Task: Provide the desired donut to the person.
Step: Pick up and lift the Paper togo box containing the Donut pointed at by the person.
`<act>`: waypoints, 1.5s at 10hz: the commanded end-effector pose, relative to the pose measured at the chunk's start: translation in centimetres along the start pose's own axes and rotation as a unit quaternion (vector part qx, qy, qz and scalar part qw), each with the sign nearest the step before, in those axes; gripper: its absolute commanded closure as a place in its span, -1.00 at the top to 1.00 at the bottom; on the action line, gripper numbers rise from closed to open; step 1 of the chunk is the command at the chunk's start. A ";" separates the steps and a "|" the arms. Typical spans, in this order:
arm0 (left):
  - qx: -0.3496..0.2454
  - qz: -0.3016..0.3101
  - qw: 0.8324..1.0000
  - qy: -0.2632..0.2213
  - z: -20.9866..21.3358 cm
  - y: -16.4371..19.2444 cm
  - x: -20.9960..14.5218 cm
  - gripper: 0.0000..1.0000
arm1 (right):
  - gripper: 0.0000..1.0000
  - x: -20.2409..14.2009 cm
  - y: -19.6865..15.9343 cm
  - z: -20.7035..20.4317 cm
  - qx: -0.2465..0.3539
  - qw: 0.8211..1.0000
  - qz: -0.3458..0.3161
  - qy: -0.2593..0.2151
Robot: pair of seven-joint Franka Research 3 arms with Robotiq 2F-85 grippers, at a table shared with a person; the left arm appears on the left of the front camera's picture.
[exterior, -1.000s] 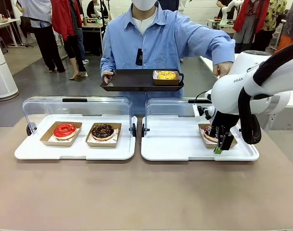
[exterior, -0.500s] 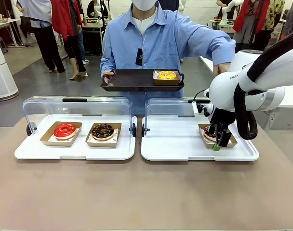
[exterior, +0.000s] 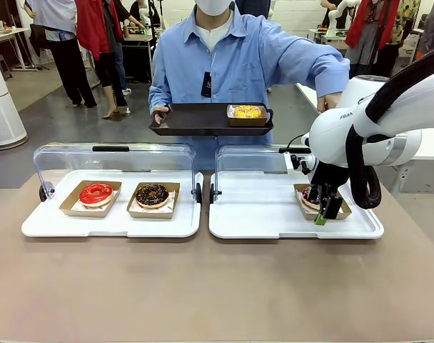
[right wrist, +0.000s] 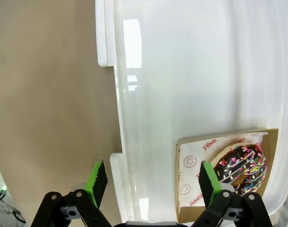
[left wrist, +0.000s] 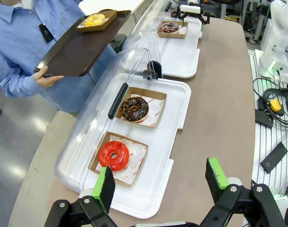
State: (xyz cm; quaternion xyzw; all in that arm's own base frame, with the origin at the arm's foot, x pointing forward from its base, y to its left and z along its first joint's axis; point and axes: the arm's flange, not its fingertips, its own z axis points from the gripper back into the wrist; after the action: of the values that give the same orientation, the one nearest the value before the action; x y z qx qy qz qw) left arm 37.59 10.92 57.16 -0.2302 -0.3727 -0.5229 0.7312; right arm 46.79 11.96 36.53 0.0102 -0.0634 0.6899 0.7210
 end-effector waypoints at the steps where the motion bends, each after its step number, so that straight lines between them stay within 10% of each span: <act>1: -0.001 0.002 1.000 -0.008 0.0 0.0 0.0 1.00 | 1.00 0.0 -0.4 -0.5 0.001 1.000 0.014 0.001; 15: -0.001 0.002 1.000 -0.008 0.0 0.0 0.0 1.00 | 1.00 -0.3 -4.1 -5.1 0.001 0.999 0.030 0.014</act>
State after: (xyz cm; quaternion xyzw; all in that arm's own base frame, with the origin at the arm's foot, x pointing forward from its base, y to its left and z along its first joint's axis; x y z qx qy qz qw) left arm 37.59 10.92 57.16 -0.2302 -0.3727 -0.5229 0.7312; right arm 50.55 12.21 32.27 0.0116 -0.0576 0.7085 0.7032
